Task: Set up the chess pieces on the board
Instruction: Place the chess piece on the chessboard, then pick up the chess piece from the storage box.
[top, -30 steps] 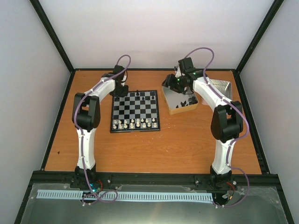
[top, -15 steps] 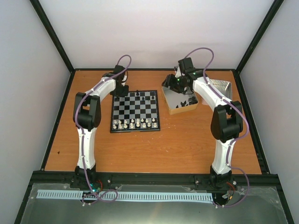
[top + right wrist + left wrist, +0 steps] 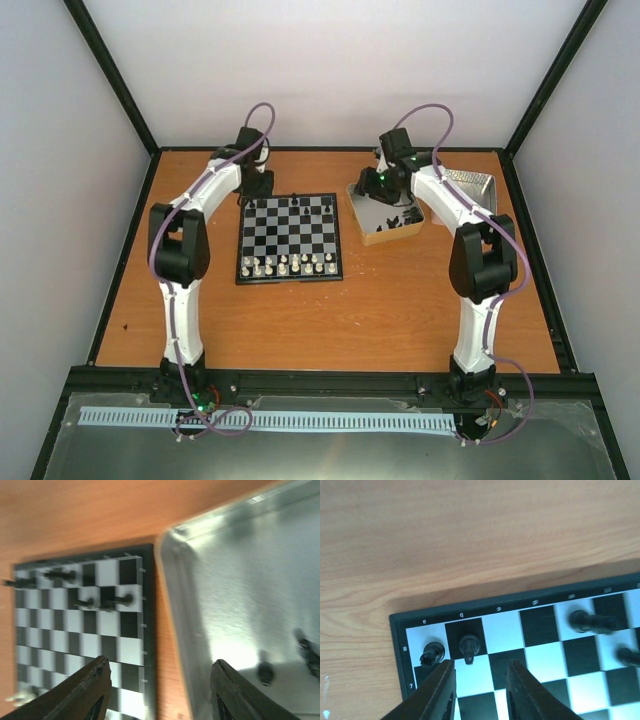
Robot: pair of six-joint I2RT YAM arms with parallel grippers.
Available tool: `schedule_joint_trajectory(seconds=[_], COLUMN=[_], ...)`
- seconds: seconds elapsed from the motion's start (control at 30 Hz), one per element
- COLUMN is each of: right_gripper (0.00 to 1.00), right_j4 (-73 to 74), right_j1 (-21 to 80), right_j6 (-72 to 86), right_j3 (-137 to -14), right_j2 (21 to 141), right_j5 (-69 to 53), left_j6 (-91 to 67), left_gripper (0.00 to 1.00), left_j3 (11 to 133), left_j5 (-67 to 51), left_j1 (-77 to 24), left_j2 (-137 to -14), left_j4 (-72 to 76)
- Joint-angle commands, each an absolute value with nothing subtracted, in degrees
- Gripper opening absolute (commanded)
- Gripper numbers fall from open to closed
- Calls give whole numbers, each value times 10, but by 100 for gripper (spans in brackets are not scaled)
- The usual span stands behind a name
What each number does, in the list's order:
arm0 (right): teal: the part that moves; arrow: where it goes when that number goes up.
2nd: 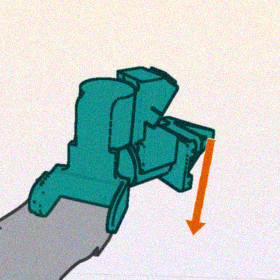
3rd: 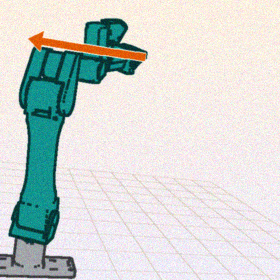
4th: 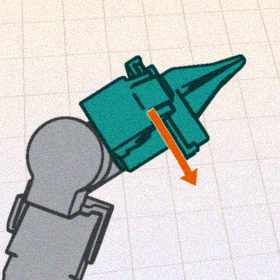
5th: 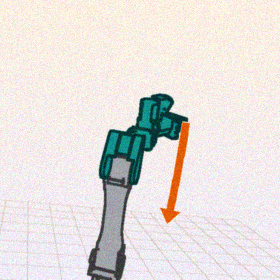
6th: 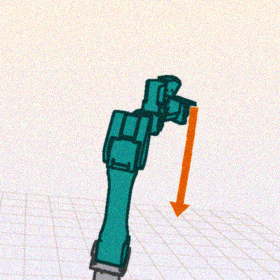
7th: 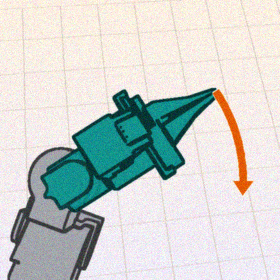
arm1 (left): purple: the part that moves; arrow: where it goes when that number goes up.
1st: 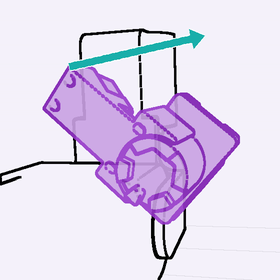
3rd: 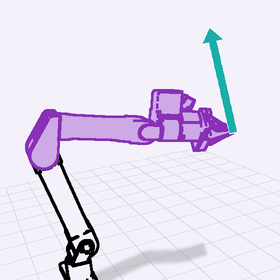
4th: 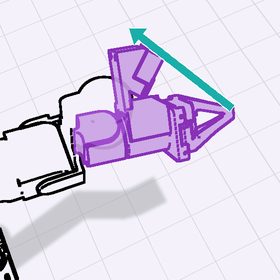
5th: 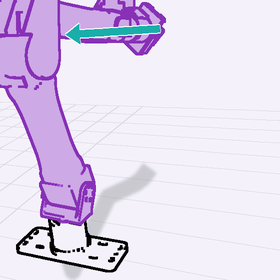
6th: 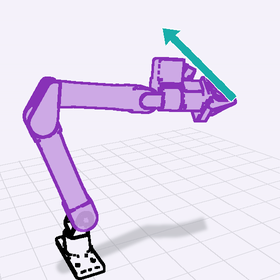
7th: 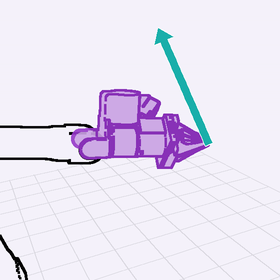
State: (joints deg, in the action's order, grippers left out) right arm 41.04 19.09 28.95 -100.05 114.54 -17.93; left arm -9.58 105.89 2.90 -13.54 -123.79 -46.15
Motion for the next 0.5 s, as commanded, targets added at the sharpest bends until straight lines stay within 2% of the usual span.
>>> schedule_joint_trajectory(seconds=[0.0, 0.23, 0.47], right_gripper=[54, 55, 56], right_j4=[489, 512, 519], right_j1=[190, 199, 226], right_j6=[208, 191, 210], right_j3=[-979, -881, -780], right_j2=[1166, 1122, 1067], right_j5=[-66, 15, 31], left_j6=[-93, -103, -113], left_gripper=[32, 44, 46], left_j3=[1043, 878, 801], left_j5=[8, -32, -69], left_j1=[-132, -129, -128], left_j2=[-1138, -1013, -973], left_j4=[-423, -279, -216])
